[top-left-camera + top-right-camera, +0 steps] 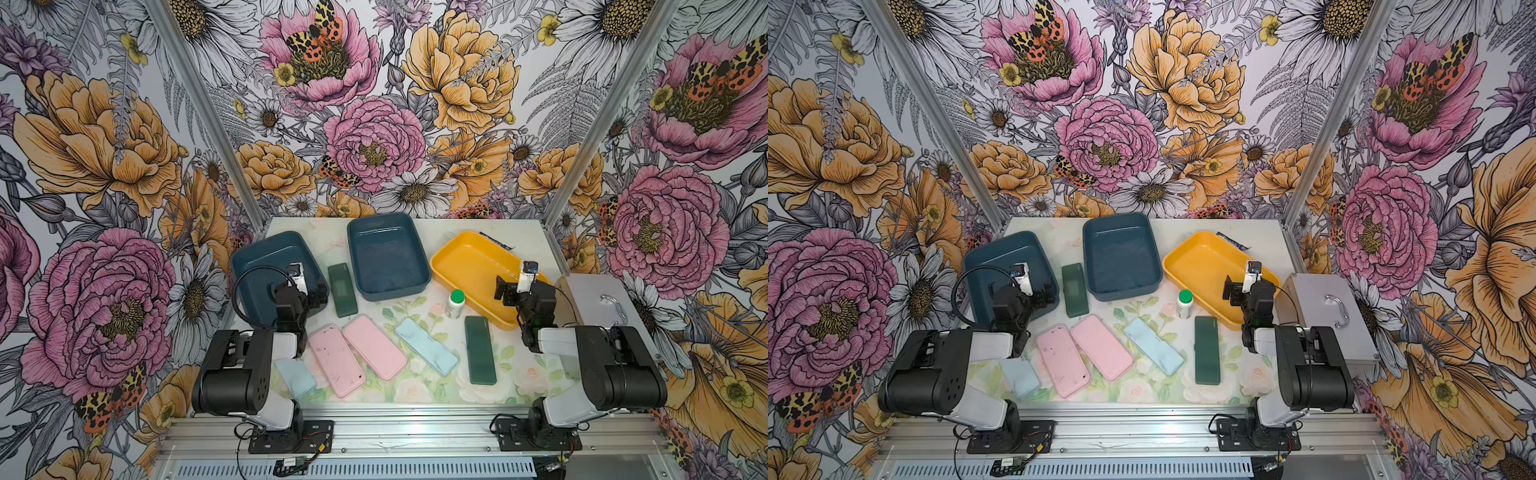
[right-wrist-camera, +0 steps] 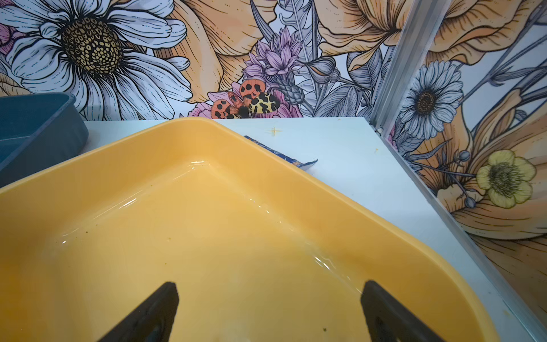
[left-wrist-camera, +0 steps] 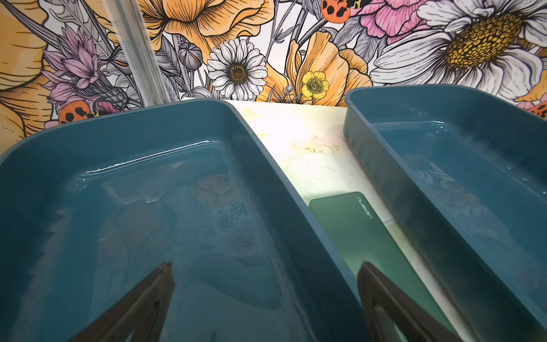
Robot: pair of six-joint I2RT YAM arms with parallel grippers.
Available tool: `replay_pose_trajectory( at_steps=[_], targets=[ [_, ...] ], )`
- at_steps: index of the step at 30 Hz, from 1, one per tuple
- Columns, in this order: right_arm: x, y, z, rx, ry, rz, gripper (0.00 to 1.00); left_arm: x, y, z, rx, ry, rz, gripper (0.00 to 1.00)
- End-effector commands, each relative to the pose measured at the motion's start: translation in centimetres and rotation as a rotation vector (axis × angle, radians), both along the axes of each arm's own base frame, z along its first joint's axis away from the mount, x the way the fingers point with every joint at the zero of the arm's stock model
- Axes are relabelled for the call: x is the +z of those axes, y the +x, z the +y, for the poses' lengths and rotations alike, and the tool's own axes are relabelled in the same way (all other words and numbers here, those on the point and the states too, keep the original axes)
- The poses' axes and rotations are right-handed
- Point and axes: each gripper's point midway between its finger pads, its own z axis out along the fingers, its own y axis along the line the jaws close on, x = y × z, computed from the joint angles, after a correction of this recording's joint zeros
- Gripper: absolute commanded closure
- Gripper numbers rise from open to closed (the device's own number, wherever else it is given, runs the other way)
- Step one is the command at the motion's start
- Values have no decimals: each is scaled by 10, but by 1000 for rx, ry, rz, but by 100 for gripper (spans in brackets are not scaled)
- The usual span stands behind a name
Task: Place the pencil cases by color into the storage box
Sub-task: Move the storage box to the corner of the board.
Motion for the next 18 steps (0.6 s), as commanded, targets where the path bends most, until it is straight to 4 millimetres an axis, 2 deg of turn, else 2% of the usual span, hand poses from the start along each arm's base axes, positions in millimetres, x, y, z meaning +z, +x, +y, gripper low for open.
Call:
replay_pose_trajectory(
  at_steps=[1, 18],
  targets=[
    [3, 2, 3, 7, -6, -12, 0, 10, 6, 2, 9, -15, -36, 1],
    [2, 3, 1, 12, 9, -7, 1, 10, 7, 3, 11, -16, -35, 1]
  ],
)
